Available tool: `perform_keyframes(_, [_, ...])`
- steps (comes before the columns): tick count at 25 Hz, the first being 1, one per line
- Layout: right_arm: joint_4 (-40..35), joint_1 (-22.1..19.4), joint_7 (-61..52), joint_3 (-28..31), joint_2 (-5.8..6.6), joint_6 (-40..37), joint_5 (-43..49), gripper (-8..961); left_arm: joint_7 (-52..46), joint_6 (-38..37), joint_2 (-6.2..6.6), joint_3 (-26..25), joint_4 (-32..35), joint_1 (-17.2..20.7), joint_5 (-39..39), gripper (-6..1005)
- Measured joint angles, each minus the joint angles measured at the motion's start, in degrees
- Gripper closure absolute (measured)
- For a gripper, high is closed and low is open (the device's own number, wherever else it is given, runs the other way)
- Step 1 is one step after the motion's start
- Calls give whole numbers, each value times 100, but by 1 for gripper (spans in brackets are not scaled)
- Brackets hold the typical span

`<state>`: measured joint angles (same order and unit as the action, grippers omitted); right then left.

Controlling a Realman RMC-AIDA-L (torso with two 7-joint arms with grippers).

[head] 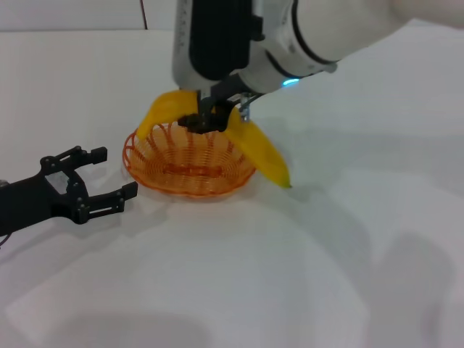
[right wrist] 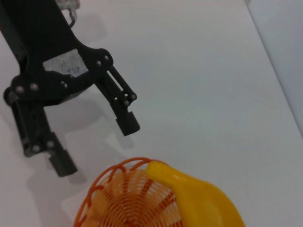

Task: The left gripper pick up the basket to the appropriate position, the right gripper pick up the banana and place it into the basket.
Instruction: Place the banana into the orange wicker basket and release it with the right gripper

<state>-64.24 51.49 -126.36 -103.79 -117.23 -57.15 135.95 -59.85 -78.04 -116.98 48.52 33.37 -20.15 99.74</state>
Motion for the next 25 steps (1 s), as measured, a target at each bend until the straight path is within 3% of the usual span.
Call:
perform_keyframes(7, [266, 160, -208, -490, -2, 384, -8, 373, 24, 0, 0, 0, -48, 17, 11, 107])
perform_keyframes(25, [598, 363, -279, -815, -31, 787, -7, 342, 263, 6, 4, -49, -307, 38, -266, 107])
